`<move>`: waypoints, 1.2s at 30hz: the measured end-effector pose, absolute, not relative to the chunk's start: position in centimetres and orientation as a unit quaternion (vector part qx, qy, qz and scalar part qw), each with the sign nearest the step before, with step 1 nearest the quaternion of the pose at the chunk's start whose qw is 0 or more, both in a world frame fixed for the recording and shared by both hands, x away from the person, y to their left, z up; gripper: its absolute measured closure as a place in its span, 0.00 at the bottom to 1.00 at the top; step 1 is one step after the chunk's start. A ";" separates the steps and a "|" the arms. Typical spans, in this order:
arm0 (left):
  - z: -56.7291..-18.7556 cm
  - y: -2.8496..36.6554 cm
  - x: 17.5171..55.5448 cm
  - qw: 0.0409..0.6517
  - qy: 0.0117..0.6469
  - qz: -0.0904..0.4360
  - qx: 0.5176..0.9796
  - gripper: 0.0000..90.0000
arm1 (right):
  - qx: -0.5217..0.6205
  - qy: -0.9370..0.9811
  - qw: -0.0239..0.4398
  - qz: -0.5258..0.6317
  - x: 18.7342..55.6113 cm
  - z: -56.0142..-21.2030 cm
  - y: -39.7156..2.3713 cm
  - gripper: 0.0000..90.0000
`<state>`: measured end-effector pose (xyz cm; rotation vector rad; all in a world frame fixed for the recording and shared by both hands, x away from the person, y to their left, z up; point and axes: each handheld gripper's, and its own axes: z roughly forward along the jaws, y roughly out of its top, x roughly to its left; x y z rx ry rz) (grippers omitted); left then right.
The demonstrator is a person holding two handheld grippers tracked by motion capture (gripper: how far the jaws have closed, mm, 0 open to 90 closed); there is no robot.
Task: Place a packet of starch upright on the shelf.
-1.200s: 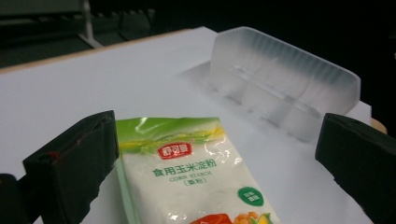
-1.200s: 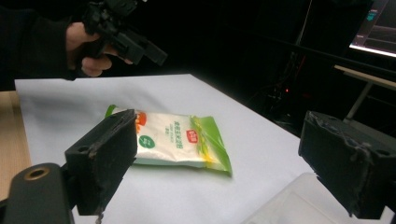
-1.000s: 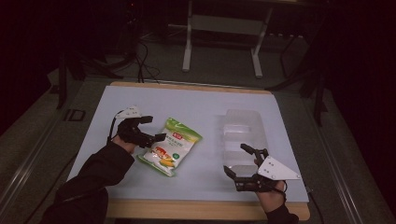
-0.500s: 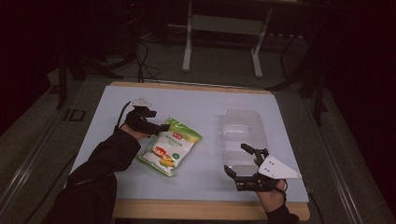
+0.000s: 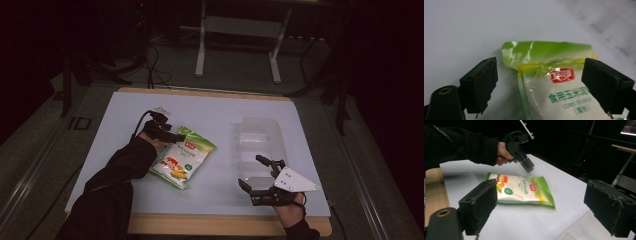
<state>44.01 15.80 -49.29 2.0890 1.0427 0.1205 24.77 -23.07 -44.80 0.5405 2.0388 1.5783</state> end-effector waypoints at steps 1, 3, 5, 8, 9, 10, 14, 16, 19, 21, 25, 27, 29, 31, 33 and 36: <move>-49.5 15.7 44.1 0.387 0.410 0.047 0.825 0.17 | 0.197 0.750 0.253 0.578 24.7 -44.8 -23.0 0.13; -49.9 15.5 44.3 0.373 0.410 0.051 0.831 0.17 | 0.197 0.750 0.252 0.579 24.8 -44.8 -23.0 0.13; -50.3 15.4 44.5 0.365 0.413 0.048 0.833 0.18 | 0.198 0.750 0.250 0.579 24.8 -44.8 -23.1 0.13; -50.9 15.5 44.7 0.358 0.414 0.036 0.836 0.24 | 0.199 0.750 0.249 0.580 24.8 -44.8 -23.1 0.13; -51.1 15.6 44.8 0.356 0.412 0.029 0.838 0.25 | 0.199 0.749 0.249 0.580 24.8 -44.8 -23.1 0.13; -51.3 15.5 44.8 0.353 0.413 0.025 0.839 0.26 | 0.199 0.749 0.248 0.581 24.8 -44.8 -23.1 0.13; -51.7 15.3 44.9 0.345 0.417 0.023 0.841 0.28 | 0.199 0.750 0.248 0.580 24.8 -44.9 -23.1 0.13; -51.9 15.2 45.0 0.345 0.422 0.012 0.838 0.29 | 0.198 0.751 0.248 0.579 24.8 -44.9 -23.1 0.13; -52.1 14.9 44.9 0.348 0.420 -0.002 0.838 0.35 | 0.198 0.751 0.248 0.579 24.8 -44.9 -23.1 0.13; -52.2 14.5 44.7 0.350 0.413 -0.016 0.841 0.44 | 0.198 0.751 0.249 0.579 24.8 -44.9 -23.0 0.13; -51.8 13.0 44.1 0.311 0.391 0.016 0.866 0.53 | 0.197 0.752 0.249 0.578 24.8 -44.9 -23.0 0.13; -51.6 12.6 43.9 0.296 0.390 0.026 0.872 0.55 | 0.197 0.753 0.248 0.577 24.8 -44.9 -22.9 0.13; -51.5 12.3 43.8 0.284 0.388 0.041 0.876 0.62 | 0.196 0.753 0.249 0.576 24.8 -44.9 -22.9 0.13; -51.4 12.0 43.6 0.272 0.383 0.060 0.881 0.73 | 0.196 0.753 0.250 0.576 24.7 -44.8 -22.9 0.13; -51.4 11.9 43.5 0.267 0.382 0.068 0.882 0.82 | 0.197 0.753 0.249 0.576 24.8 -44.9 -22.9 0.13; -51.4 12.0 43.5 0.272 0.385 0.066 0.879 0.91 | 0.200 0.755 0.246 0.575 24.9 -44.9 -22.9 0.13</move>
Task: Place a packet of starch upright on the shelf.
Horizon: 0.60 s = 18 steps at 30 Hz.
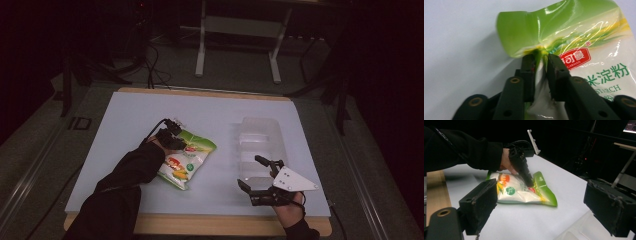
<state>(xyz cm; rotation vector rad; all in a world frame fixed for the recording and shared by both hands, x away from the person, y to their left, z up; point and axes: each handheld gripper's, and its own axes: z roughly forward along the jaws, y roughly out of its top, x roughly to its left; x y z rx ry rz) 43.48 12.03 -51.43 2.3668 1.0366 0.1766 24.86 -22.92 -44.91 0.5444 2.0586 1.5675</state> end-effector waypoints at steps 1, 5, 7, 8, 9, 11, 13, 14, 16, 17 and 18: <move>-51.4 12.0 43.4 0.274 0.385 0.068 0.879 0.93 | 0.199 0.755 0.247 0.574 24.9 -44.9 -22.9 0.13; -51.2 12.2 43.3 0.284 0.380 0.072 0.877 0.95 | 0.199 0.753 0.247 0.576 24.9 -44.9 -22.9 0.13; -50.9 12.5 43.2 0.296 0.385 0.069 0.872 0.96 | 0.201 0.753 0.248 0.576 24.9 -44.9 -23.0 0.13; -50.9 12.5 43.2 0.296 0.385 0.069 0.872 0.96 | 0.201 0.753 0.248 0.576 24.9 -44.9 -23.0 0.13; -50.5 12.7 43.1 0.302 0.385 0.067 0.870 0.96 | 0.202 0.753 0.248 0.576 24.9 -44.9 -23.0 0.13; -50.2 13.0 43.0 0.312 0.383 0.066 0.867 0.96 | 0.203 0.752 0.248 0.576 24.9 -44.9 -23.1 0.13; -49.8 13.2 42.9 0.323 0.381 0.061 0.864 0.96 | 0.202 0.753 0.253 0.573 25.0 -44.9 -23.1 0.13; -49.6 13.3 42.8 0.327 0.381 0.059 0.863 0.96 | 0.201 0.754 0.255 0.571 25.0 -44.8 -23.1 0.13; -49.1 13.3 42.5 0.335 0.378 0.063 0.861 0.96 | 0.201 0.753 0.256 0.572 24.9 -44.8 -23.1 0.13; -48.8 13.4 42.4 0.340 0.376 0.060 0.860 0.96 | 0.200 0.752 0.259 0.572 24.9 -44.8 -23.1 0.13; -48.5 13.5 42.2 0.344 0.375 0.063 0.859 0.97 | 0.199 0.750 0.262 0.573 24.9 -44.7 -23.1 0.13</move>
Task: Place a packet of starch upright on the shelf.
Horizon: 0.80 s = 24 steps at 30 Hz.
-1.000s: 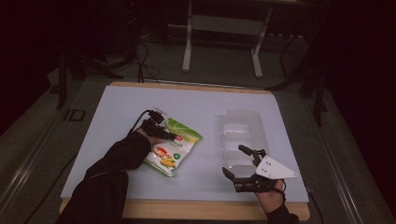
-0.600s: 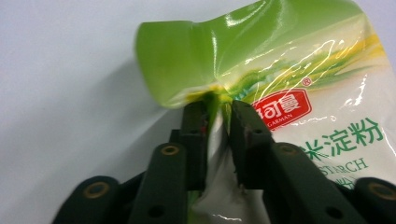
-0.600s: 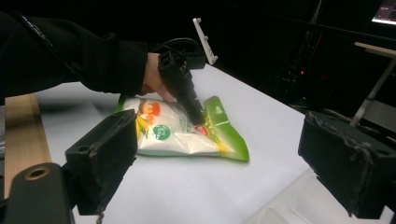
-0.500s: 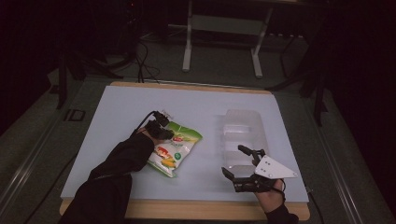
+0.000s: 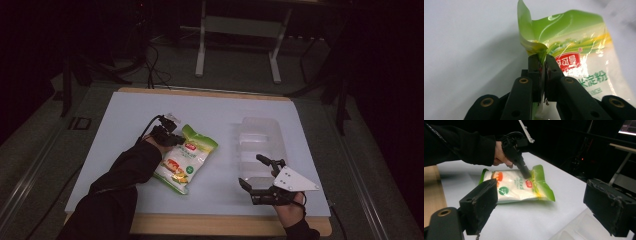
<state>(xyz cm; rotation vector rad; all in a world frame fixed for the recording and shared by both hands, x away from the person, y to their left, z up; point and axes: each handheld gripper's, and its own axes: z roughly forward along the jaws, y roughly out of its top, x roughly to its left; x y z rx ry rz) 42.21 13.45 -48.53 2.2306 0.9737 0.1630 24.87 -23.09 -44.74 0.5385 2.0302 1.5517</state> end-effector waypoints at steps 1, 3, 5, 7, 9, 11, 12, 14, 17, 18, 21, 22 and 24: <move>-48.2 13.5 42.0 0.351 0.375 0.062 0.856 0.97 | 0.198 0.749 0.264 0.574 24.9 -44.7 -23.1 0.13; -47.6 13.6 41.7 0.359 0.368 0.066 0.855 0.97 | 0.200 0.746 0.265 0.578 24.8 -44.7 -23.2 0.13; -47.2 13.5 41.4 0.365 0.360 0.069 0.856 0.97 | 0.201 0.744 0.266 0.579 24.8 -44.6 -23.2 0.13; -46.7 13.4 41.1 0.373 0.358 0.067 0.853 0.97 | 0.199 0.742 0.264 0.584 24.8 -44.6 -23.3 0.13; -46.3 13.3 40.7 0.377 0.355 0.070 0.853 0.97 | 0.196 0.739 0.267 0.586 24.8 -44.6 -23.2 0.13; -45.8 13.2 40.4 0.382 0.348 0.074 0.853 0.97 | 0.195 0.736 0.269 0.589 24.7 -44.4 -23.3 0.13; -45.6 13.2 40.2 0.381 0.343 0.076 0.855 0.97 | 0.198 0.733 0.273 0.591 24.6 -44.4 -23.3 0.13; -45.3 13.3 39.9 0.390 0.343 0.073 0.852 0.97 | 0.205 0.726 0.272 0.598 24.6 -44.2 -23.5 0.13; -44.8 13.3 39.5 0.393 0.336 0.076 0.852 0.97 | 0.215 0.720 0.264 0.604 24.7 -44.0 -23.7 0.13; -44.7 13.4 39.4 0.396 0.338 0.076 0.850 0.97 | 0.215 0.722 0.261 0.604 24.8 -44.0 -23.8 0.13; -44.3 13.5 38.9 0.404 0.332 0.078 0.849 0.97 | 0.209 0.723 0.258 0.606 24.9 -43.9 -23.8 0.13; -44.1 13.6 38.7 0.409 0.330 0.072 0.848 0.97 | 0.207 0.723 0.263 0.605 24.9 -43.9 -23.8 0.13; -43.8 13.7 38.2 0.414 0.327 0.076 0.846 0.97 | 0.201 0.728 0.276 0.595 24.8 -43.8 -23.5 0.13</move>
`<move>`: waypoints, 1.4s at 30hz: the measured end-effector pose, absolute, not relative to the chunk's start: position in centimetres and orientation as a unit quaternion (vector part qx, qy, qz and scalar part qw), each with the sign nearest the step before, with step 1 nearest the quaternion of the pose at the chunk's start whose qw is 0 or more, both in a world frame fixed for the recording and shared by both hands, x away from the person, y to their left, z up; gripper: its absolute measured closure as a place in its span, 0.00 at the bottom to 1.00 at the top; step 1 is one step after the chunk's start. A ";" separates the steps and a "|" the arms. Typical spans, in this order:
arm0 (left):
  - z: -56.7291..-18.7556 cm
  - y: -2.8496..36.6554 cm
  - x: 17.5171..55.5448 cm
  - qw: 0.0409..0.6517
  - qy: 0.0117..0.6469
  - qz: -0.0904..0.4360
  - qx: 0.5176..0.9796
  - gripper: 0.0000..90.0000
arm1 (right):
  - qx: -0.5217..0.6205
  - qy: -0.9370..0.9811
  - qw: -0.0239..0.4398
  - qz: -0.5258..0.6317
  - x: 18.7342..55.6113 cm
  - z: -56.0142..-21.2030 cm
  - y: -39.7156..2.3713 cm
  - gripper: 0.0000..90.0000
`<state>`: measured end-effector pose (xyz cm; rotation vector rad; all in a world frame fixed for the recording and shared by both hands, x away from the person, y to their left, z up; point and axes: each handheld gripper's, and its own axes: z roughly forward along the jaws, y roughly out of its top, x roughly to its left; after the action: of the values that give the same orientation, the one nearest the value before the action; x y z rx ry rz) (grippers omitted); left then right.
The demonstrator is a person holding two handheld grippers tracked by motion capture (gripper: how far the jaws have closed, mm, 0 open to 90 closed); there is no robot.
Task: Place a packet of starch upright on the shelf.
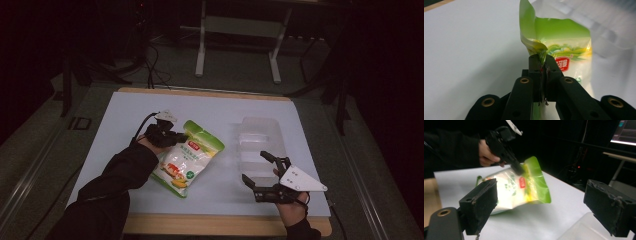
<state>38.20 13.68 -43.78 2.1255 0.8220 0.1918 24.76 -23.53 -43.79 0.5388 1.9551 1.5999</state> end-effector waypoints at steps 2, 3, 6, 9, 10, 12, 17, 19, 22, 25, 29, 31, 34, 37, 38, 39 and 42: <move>-43.3 13.8 37.7 0.420 0.322 0.081 0.845 0.97 | 0.199 0.729 0.279 0.592 24.7 -43.7 -23.4 0.13; -43.1 13.8 37.4 0.422 0.320 0.077 0.844 0.97 | 0.203 0.731 0.273 0.592 24.7 -43.6 -23.4 0.13; -42.4 13.8 36.5 0.433 0.312 0.083 0.841 0.97 | 0.218 0.735 0.260 0.587 24.9 -43.4 -23.3 0.13; -42.1 13.7 35.7 0.441 0.308 0.094 0.838 0.97 | 0.227 0.731 0.241 0.596 25.0 -43.4 -23.4 0.12; -42.0 13.7 35.4 0.443 0.308 0.095 0.836 0.97 | 0.230 0.730 0.234 0.599 25.0 -43.3 -23.5 0.12; -41.8 13.7 35.0 0.446 0.305 0.097 0.836 0.97 | 0.238 0.724 0.229 0.606 25.0 -43.2 -23.5 0.11; -41.1 13.9 34.0 0.455 0.301 0.094 0.833 0.97 | 0.242 0.722 0.226 0.607 24.9 -42.7 -23.3 0.11; -40.8 13.9 33.5 0.459 0.295 0.095 0.833 0.98 | 0.233 0.725 0.224 0.608 24.8 -42.7 -23.0 0.11; -40.3 14.1 32.5 0.464 0.287 0.106 0.831 0.98 | 0.230 0.729 0.219 0.606 24.8 -42.7 -22.8 0.11; -39.8 14.3 31.7 0.470 0.282 0.113 0.828 0.98 | 0.232 0.731 0.222 0.602 24.8 -42.6 -22.7 0.11; -39.3 14.9 31.1 0.483 0.286 0.123 0.818 0.98 | 0.228 0.731 0.229 0.600 24.8 -42.3 -22.8 0.14; -39.2 15.3 31.1 0.495 0.293 0.127 0.808 0.98 | 0.229 0.734 0.225 0.599 24.9 -42.1 -22.8 0.15; -39.0 15.6 30.9 0.516 0.295 0.134 0.793 0.98 | 0.228 0.739 0.222 0.594 25.1 -41.9 -22.6 0.15; -38.8 15.7 30.7 0.536 0.293 0.142 0.779 0.98 | 0.227 0.738 0.214 0.599 25.4 -41.6 -22.4 0.15; -38.7 15.7 30.8 0.546 0.291 0.136 0.774 0.98 | 0.225 0.739 0.212 0.598 25.6 -41.4 -22.3 0.15; -38.6 15.7 30.8 0.548 0.291 0.135 0.772 0.98 | 0.226 0.740 0.210 0.598 25.8 -41.3 -22.1 0.15; -38.4 15.5 30.8 0.564 0.291 0.129 0.762 0.98 | 0.228 0.745 0.195 0.596 26.4 -41.1 -21.7 0.15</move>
<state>30.79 15.48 -38.45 1.7925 0.6838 0.3041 26.43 -21.75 -41.08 0.6387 2.0866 1.6710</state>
